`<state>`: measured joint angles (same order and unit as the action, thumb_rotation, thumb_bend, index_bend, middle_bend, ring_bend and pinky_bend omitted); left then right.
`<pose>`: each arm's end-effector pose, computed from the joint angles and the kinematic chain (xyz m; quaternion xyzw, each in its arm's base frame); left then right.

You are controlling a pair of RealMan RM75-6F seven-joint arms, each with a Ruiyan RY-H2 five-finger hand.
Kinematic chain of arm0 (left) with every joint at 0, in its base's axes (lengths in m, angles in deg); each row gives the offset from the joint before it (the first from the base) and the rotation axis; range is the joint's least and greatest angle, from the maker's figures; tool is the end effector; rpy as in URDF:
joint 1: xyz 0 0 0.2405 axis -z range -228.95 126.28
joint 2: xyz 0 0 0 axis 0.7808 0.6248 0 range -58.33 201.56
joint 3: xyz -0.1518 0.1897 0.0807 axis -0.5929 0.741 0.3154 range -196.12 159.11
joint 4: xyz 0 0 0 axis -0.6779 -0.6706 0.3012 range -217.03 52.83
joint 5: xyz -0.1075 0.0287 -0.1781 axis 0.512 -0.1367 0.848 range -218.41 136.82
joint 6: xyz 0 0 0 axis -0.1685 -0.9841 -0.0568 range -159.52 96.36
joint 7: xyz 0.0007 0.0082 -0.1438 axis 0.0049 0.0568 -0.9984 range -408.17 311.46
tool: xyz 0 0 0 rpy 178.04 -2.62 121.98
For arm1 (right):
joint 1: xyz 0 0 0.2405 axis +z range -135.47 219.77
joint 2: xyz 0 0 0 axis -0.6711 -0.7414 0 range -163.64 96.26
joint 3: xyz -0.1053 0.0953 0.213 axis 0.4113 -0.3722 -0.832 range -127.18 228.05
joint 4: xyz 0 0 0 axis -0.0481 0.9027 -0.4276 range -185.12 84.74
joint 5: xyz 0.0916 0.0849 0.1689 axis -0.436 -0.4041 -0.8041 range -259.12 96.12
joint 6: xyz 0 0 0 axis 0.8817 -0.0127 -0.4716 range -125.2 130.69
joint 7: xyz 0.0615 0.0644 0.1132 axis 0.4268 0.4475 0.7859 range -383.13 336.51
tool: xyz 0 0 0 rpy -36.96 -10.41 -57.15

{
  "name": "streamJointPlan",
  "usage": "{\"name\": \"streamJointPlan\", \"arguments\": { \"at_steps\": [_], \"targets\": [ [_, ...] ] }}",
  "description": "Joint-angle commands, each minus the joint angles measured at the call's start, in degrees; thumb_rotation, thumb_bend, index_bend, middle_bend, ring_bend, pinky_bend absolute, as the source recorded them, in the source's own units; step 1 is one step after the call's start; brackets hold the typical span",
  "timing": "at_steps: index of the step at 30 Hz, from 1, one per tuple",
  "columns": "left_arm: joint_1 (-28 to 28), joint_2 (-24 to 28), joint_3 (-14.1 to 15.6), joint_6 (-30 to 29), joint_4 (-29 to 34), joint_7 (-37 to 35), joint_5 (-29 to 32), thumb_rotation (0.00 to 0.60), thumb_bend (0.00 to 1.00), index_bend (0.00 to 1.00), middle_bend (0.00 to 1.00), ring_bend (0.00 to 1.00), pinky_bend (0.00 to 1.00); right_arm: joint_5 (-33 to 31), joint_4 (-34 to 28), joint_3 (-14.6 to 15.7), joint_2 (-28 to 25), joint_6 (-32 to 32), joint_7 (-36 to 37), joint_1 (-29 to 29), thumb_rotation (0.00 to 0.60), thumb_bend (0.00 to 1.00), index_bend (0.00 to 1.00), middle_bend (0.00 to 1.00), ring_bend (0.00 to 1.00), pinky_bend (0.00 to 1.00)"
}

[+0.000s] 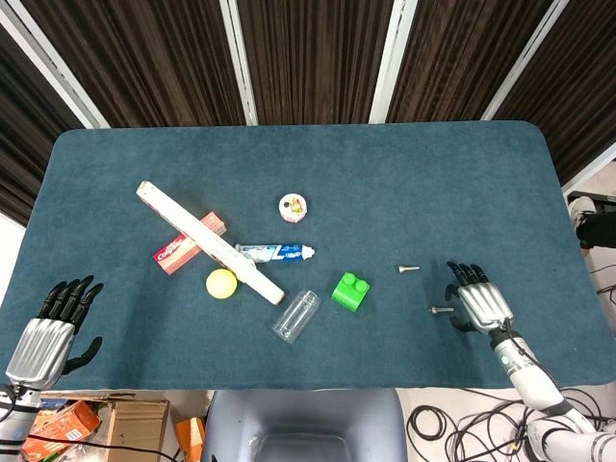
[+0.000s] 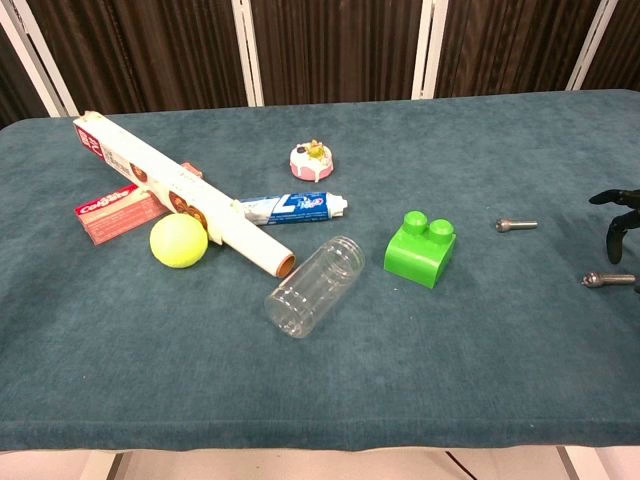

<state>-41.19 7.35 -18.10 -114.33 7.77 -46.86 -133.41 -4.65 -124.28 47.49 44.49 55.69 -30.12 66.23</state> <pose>-0.2948 0.1961 0.1425 -0.6747 -0.3384 -0.3835 0.5322 -0.3234 -0.2827 0.0484 0.7324 -0.4101 0.2299 0.4925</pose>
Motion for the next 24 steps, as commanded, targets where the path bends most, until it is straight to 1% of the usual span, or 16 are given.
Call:
{"name": "streamJointPlan", "arguments": {
  "at_steps": [1, 6, 14, 19, 24],
  "targets": [
    [0.1, -0.1, -0.1, 0.0, 0.0, 0.1, -0.1, 0.600, 0.35, 0.00, 0.00, 0.00, 0.07, -0.3, -0.1, 0.1, -0.1, -0.1, 0.0, 0.1, 0.600, 0.23, 0.46, 0.00, 0.00, 0.00],
    [0.3, -0.2, 0.1, 0.4, 0.1, 0.3, -0.2, 0.600, 0.34, 0.00, 0.00, 0.00, 0.07, -0.3, -0.4, 0.3, -0.1, 0.0, 0.0, 0.2, 0.600, 0.26, 0.47, 0.00, 0.00, 0.00],
    [0.5, -0.2, -0.1, 0.6, 0.1, 0.3, 0.0, 0.600, 0.34, 0.00, 0.00, 0.00, 0.07, -1.4, 1.6, 0.2, 1.8, -1.4, -0.6, 1.2, 0.600, 0.30, 0.52, 0.00, 0.00, 0.00],
    [0.5, -0.1, 0.0, 0.5, 0.1, 0.1, -0.1, 0.600, 0.35, 0.00, 0.00, 0.00, 0.07, -1.6, 2.1, 0.3, 2.4, -1.5, -0.9, 1.4, 0.600, 0.31, 0.54, 0.00, 0.00, 0.00],
    [0.4, 0.0, 0.1, 0.3, 0.0, 0.0, -0.3, 0.600, 0.35, 0.00, 0.00, 0.00, 0.07, -1.8, 2.1, 0.4, 2.5, -1.0, -1.4, 1.3, 0.600, 0.31, 0.58, 0.00, 0.00, 0.00]
  ]
}}
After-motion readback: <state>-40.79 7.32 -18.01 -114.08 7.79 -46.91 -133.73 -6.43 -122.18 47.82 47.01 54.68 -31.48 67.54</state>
